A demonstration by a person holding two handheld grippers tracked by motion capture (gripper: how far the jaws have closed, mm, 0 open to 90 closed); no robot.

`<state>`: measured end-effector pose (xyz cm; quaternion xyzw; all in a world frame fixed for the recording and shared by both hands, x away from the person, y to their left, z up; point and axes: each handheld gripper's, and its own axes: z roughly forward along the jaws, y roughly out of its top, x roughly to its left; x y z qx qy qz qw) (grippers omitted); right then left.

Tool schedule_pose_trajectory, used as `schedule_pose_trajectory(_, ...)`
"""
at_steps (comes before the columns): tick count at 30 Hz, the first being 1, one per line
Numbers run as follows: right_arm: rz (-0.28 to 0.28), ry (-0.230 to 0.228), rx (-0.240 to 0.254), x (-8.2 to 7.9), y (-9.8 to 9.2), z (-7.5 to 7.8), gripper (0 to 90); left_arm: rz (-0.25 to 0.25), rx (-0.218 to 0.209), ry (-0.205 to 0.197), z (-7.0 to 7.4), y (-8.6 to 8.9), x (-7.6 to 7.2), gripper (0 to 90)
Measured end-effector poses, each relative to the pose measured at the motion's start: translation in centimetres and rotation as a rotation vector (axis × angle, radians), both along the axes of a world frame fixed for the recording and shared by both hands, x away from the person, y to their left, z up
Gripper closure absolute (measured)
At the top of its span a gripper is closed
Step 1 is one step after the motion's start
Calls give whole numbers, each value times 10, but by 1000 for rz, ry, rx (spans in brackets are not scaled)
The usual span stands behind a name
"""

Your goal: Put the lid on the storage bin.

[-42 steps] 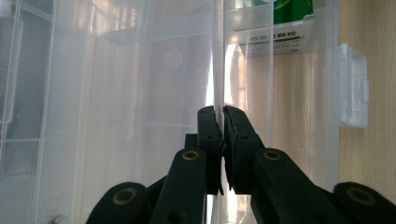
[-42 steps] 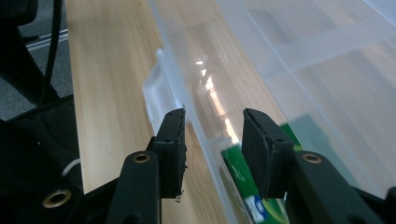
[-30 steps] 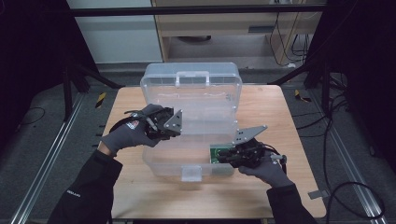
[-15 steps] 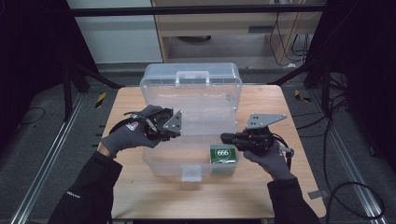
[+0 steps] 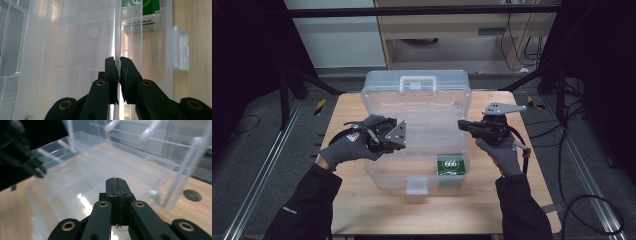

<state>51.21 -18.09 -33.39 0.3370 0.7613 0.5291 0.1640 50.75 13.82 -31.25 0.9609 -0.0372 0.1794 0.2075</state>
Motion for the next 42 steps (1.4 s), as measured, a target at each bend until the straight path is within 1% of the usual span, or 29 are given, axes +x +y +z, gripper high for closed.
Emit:
schedule_pose_trajectory(3,-42,12,27,6,-6,-3,899,-1,-3,2,-1,0,-1,838)
schedule_pose_trajectory(4,-42,12,27,6,-6,-3,899,-1,-3,2,-1,0,-1,838)
schedule_pose_trajectory(8,-76,13,31,11,-10,-4,899,-4,-10,2,-2,1,-1,837)
schedule_pose_trajectory(11,-87,19,36,14,-12,-4,898,-4,-11,5,-2,1,-1,836)
schedule_pose_trajectory(14,-93,18,31,16,-11,-3,898,-5,-10,6,-2,1,-2,835)
schedule_pose_trajectory(15,-99,15,31,17,-11,-3,898,-10,-3,4,-2,1,-2,835)
schedule_pose_trajectory(20,-106,20,38,20,-12,-2,897,-9,-10,10,-4,1,-3,835)
schedule_pose_trajectory(24,-109,20,29,20,-13,-2,895,-17,-6,13,-5,1,-4,835)
schedule_pose_trajectory(31,-116,22,28,20,-14,-2,899,-31,-2,34,-9,1,-7,833)
schedule_pose_trajectory(38,-103,32,24,18,-13,-7,898,-34,-1,35,-10,2,-9,831)
schedule_pose_trajectory(42,-100,35,25,17,-14,-9,892,-34,-5,21,-11,2,-9,819)
